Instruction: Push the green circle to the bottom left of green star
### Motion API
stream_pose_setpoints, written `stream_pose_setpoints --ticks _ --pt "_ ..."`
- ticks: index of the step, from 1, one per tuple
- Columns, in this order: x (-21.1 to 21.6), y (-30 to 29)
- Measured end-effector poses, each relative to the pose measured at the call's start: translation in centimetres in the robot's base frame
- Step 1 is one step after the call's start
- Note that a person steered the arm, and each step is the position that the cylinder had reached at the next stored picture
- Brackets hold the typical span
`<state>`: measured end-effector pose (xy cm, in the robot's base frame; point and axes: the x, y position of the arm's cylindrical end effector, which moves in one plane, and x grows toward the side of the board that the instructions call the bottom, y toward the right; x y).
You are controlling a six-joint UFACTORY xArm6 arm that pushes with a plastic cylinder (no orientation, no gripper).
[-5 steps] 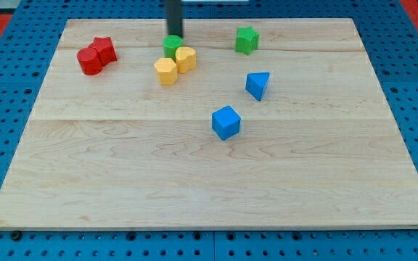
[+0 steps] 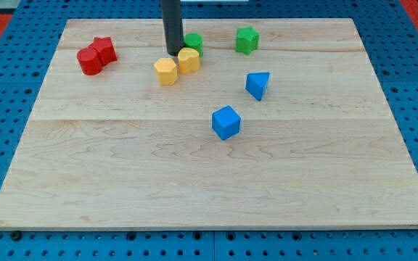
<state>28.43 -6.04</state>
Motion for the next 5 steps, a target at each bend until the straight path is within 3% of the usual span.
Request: stream_pose_setpoints --ticks 2,3,5 --pt "-0.4 -0.4" --pt "-2.5 -0.1" --pt "-3.6 5.2"
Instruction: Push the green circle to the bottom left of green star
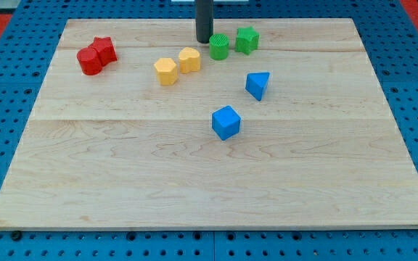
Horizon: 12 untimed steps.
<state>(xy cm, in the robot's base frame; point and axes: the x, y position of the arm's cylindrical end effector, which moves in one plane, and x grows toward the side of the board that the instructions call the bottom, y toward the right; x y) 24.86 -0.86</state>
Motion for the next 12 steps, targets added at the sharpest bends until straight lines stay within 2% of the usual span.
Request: stream_pose_setpoints --ticks 2,4,7,9,12 --pt "0.2 -1.8" --pt "5.1 -3.0" --pt "3.9 0.4" --pt "6.9 -1.8" --pt "6.9 -3.7"
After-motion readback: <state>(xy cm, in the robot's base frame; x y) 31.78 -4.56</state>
